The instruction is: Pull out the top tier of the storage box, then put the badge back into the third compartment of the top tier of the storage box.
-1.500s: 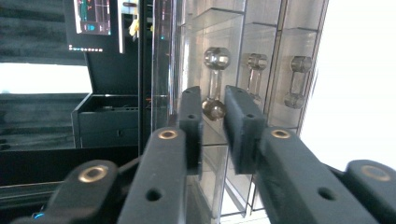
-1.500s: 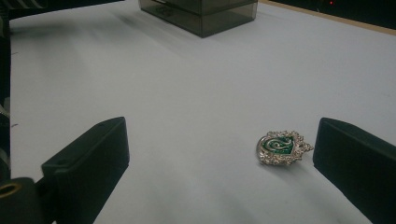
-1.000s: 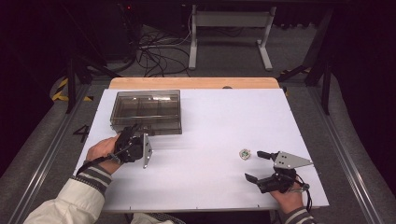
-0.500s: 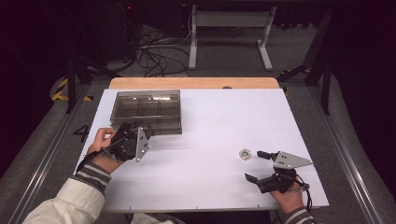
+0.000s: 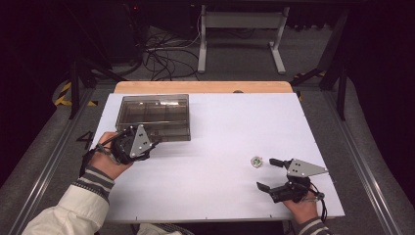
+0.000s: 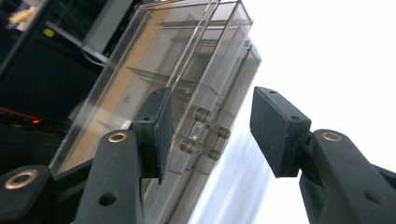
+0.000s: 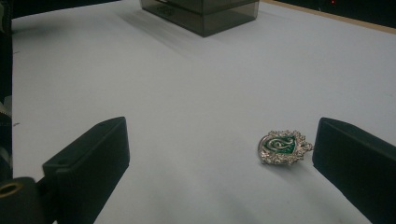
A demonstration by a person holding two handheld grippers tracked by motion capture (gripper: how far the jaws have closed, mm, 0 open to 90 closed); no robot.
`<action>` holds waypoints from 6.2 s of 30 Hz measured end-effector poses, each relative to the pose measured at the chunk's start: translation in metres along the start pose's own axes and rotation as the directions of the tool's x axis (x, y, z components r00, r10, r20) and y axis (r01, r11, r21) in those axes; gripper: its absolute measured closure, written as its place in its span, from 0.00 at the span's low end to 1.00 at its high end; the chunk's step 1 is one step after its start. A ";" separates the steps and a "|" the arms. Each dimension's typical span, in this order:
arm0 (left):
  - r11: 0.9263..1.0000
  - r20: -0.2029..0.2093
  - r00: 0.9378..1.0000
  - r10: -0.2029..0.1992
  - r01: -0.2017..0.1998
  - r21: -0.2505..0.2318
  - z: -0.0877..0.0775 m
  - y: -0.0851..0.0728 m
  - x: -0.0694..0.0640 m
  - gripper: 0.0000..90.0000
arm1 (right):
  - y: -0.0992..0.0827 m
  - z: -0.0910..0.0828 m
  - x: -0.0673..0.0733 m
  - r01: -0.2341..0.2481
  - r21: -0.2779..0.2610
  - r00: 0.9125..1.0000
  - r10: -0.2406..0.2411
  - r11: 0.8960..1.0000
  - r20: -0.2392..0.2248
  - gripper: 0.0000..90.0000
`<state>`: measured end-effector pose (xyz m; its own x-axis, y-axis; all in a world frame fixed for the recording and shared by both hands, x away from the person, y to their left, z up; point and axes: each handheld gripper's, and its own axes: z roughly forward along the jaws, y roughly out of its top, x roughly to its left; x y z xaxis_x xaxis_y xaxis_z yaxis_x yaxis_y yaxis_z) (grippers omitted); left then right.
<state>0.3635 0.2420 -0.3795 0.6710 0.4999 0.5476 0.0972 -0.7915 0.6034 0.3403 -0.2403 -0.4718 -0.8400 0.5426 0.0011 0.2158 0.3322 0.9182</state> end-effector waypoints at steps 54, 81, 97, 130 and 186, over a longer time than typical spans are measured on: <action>0.990 0.296 0.953 -0.061 0.019 0.143 0.043 0.011 0.040 0.55 | 0.000 -0.001 0.000 -0.005 -0.005 1.000 0.005 1.000 -0.016 0.05; 0.969 0.210 0.977 0.030 -0.080 0.234 0.058 0.011 0.030 0.72 | 0.000 0.000 -0.001 -0.006 -0.005 1.000 0.006 1.000 -0.016 0.05; 0.962 0.246 0.969 0.035 -0.100 0.254 0.030 0.015 0.015 0.72 | 0.000 0.000 -0.001 -0.006 -0.005 1.000 0.006 1.000 -0.015 0.05; 0.996 0.331 0.942 -0.052 0.024 0.088 0.011 0.034 0.015 0.26 | 0.000 -0.003 -0.001 -0.008 -0.001 1.000 0.008 1.000 0.019 0.06; 0.914 0.437 0.851 -0.292 0.383 -0.135 0.046 0.116 -0.015 0.10 | -0.004 -0.007 -0.006 -0.038 0.052 0.997 0.034 0.998 0.075 0.06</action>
<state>0.3990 0.1263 -0.3442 0.8639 0.5023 0.0361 0.2465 -0.4843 0.8394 0.3407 -0.2507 -0.4726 -0.7927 0.6096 0.0025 0.2731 0.3515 0.8955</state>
